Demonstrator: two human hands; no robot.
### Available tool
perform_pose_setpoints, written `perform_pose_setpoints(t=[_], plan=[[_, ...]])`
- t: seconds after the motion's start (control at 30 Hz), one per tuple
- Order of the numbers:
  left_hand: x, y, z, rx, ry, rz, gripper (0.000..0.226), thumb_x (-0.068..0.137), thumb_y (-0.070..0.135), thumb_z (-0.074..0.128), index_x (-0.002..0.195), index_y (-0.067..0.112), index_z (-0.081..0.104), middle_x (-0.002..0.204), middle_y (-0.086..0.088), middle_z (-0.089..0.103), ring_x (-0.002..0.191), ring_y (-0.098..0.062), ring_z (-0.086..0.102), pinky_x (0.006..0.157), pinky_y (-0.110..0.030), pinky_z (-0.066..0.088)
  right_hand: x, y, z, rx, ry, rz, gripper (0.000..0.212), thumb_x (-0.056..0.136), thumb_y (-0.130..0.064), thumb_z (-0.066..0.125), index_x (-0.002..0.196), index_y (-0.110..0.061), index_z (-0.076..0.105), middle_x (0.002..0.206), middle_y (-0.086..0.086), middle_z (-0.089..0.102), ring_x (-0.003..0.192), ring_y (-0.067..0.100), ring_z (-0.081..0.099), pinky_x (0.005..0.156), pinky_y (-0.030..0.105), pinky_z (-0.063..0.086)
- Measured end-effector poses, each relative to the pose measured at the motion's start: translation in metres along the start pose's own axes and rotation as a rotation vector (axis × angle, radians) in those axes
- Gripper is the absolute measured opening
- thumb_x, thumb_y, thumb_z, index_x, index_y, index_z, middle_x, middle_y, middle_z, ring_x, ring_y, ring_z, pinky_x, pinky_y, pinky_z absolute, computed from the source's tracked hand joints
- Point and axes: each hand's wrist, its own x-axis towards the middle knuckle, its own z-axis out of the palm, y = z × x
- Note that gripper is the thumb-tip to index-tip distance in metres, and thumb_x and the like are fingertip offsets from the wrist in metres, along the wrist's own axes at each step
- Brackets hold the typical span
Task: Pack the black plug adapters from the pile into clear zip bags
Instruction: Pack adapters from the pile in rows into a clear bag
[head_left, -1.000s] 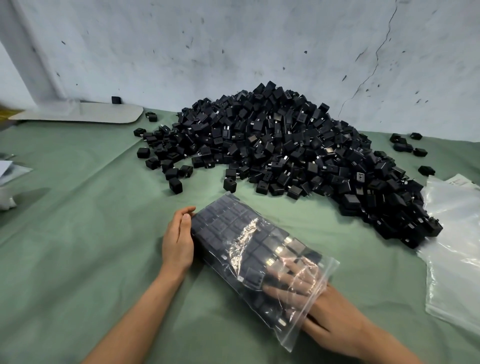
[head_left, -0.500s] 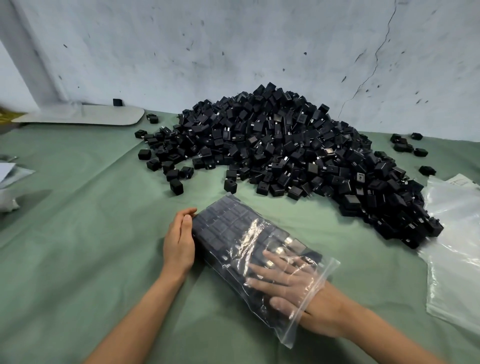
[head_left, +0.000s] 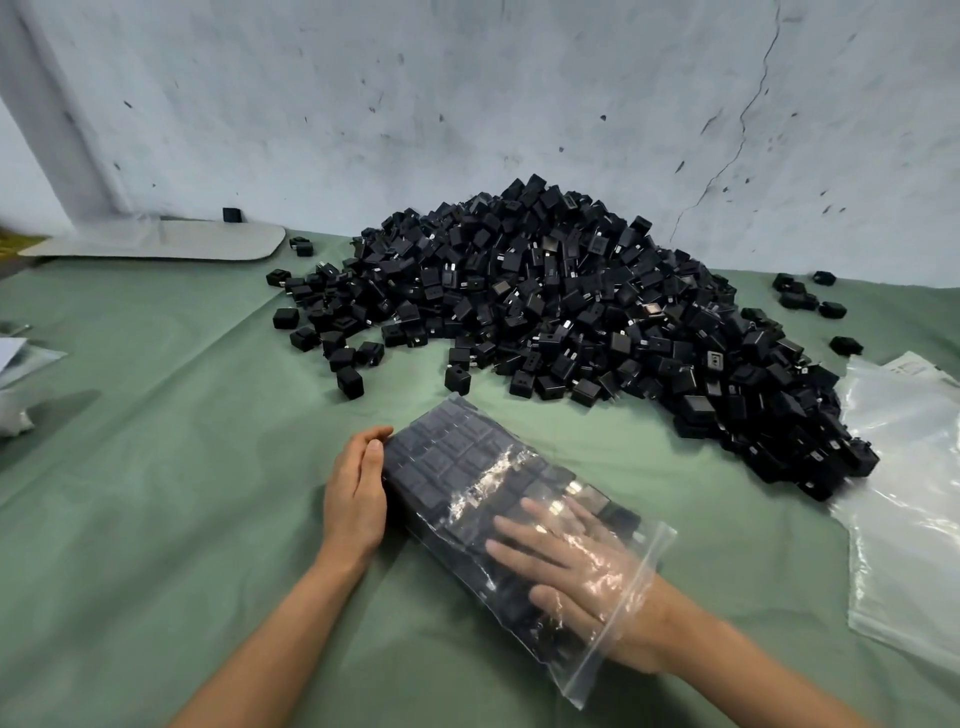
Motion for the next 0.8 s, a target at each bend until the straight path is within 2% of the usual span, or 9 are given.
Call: perform_pose_setpoints(t=[0.1, 0.17, 0.23, 0.33, 0.43, 0.53, 0.6, 0.7, 0.8], plan=[[-0.002, 0.009, -0.005, 0.125, -0.079, 0.000, 0.036, 0.091, 0.041, 0.040, 0.118, 0.025, 0.058, 0.124, -0.001, 0.060, 0.120, -0.022, 0.051, 0.108, -0.047, 0.035, -0.026, 0.002, 0.004, 0.025, 0.083, 0.096, 0.049, 0.096, -0.059, -0.001, 0.144, -0.056, 0.000, 0.152, -0.033, -0.011, 0.140, -0.002, -0.023, 0.111, 0.039, -0.022], [-0.003, 0.013, -0.008, 0.502, -0.091, 0.112, 0.037, 0.093, 0.039, 0.050, 0.128, 0.028, 0.054, 0.129, -0.001, 0.055, 0.122, -0.026, 0.046, 0.109, -0.049, 0.031, -0.046, 0.006, 0.016, -0.137, 0.260, 0.140, 0.048, 0.101, -0.049, 0.005, 0.149, -0.045, 0.007, 0.155, -0.019, 0.011, 0.144, 0.004, -0.012, 0.116, 0.044, 0.007], [0.006, 0.028, -0.002, 0.669, -0.089, 0.252, 0.040, 0.092, 0.037, 0.055, 0.132, 0.034, 0.051, 0.129, -0.003, 0.053, 0.120, -0.028, 0.045, 0.106, -0.048, 0.031, -0.060, 0.007, 0.024, -0.088, 0.422, 0.153, 0.047, 0.104, -0.041, 0.014, 0.149, -0.032, 0.025, 0.150, -0.004, 0.035, 0.146, 0.010, 0.008, 0.111, 0.033, 0.033], [0.044, 0.054, 0.030, 0.673, -0.326, 0.228, 0.043, 0.095, 0.039, 0.050, 0.138, 0.038, 0.044, 0.134, -0.006, 0.048, 0.120, -0.028, 0.048, 0.100, -0.043, 0.039, -0.069, 0.010, 0.029, 0.091, 0.653, 0.167, 0.045, 0.103, -0.038, 0.026, 0.131, -0.017, 0.055, 0.141, -0.002, 0.048, 0.135, 0.012, 0.037, 0.103, 0.029, 0.037], [0.097, 0.060, 0.064, 0.789, -0.516, 0.071, 0.043, 0.099, 0.037, 0.042, 0.143, 0.035, 0.040, 0.139, -0.012, 0.048, 0.119, -0.030, 0.052, 0.096, -0.036, 0.041, -0.070, 0.012, 0.032, 0.201, 0.842, 0.307, 0.045, 0.102, -0.036, 0.034, 0.108, -0.008, 0.069, 0.125, -0.004, 0.059, 0.118, 0.012, 0.052, 0.096, 0.035, 0.042], [0.124, 0.048, 0.079, 0.855, -0.646, 0.025, 0.040, 0.100, 0.029, 0.041, 0.141, 0.029, 0.045, 0.137, -0.012, 0.054, 0.116, -0.030, 0.054, 0.096, -0.034, 0.042, -0.072, 0.016, 0.040, 0.216, 0.837, 0.435, 0.024, 0.090, -0.016, 0.053, 0.101, -0.006, 0.072, 0.115, 0.000, 0.065, 0.112, 0.016, 0.058, 0.094, 0.037, 0.043], [0.131, 0.044, 0.087, 0.832, -0.616, 0.075, 0.030, 0.098, 0.024, 0.045, 0.125, 0.022, 0.057, 0.127, -0.011, 0.061, 0.109, -0.029, 0.057, 0.089, -0.032, 0.043, -0.072, 0.017, 0.040, 0.216, 0.790, 0.447, 0.021, 0.084, -0.014, 0.058, 0.098, -0.008, 0.073, 0.112, -0.001, 0.067, 0.112, 0.016, 0.058, 0.095, 0.034, 0.042], [0.132, 0.042, 0.094, 0.819, -0.569, 0.110, 0.019, 0.095, 0.019, 0.052, 0.107, 0.015, 0.065, 0.114, -0.009, 0.067, 0.104, -0.029, 0.059, 0.079, -0.027, 0.039, -0.070, 0.016, 0.037, 0.218, 0.736, 0.395, 0.017, 0.083, -0.015, 0.062, 0.093, -0.012, 0.075, 0.108, -0.006, 0.068, 0.110, 0.006, 0.054, 0.093, 0.030, 0.043], [0.127, 0.040, 0.092, 0.721, -0.479, 0.139, 0.015, 0.094, 0.013, 0.056, 0.104, 0.009, 0.067, 0.112, -0.011, 0.068, 0.109, -0.030, 0.057, 0.088, -0.030, 0.041, -0.072, 0.016, 0.036, 0.211, 0.686, 0.374, 0.019, 0.085, -0.019, 0.061, 0.098, -0.016, 0.074, 0.112, -0.008, 0.066, 0.112, 0.006, 0.053, 0.095, 0.031, 0.043]])
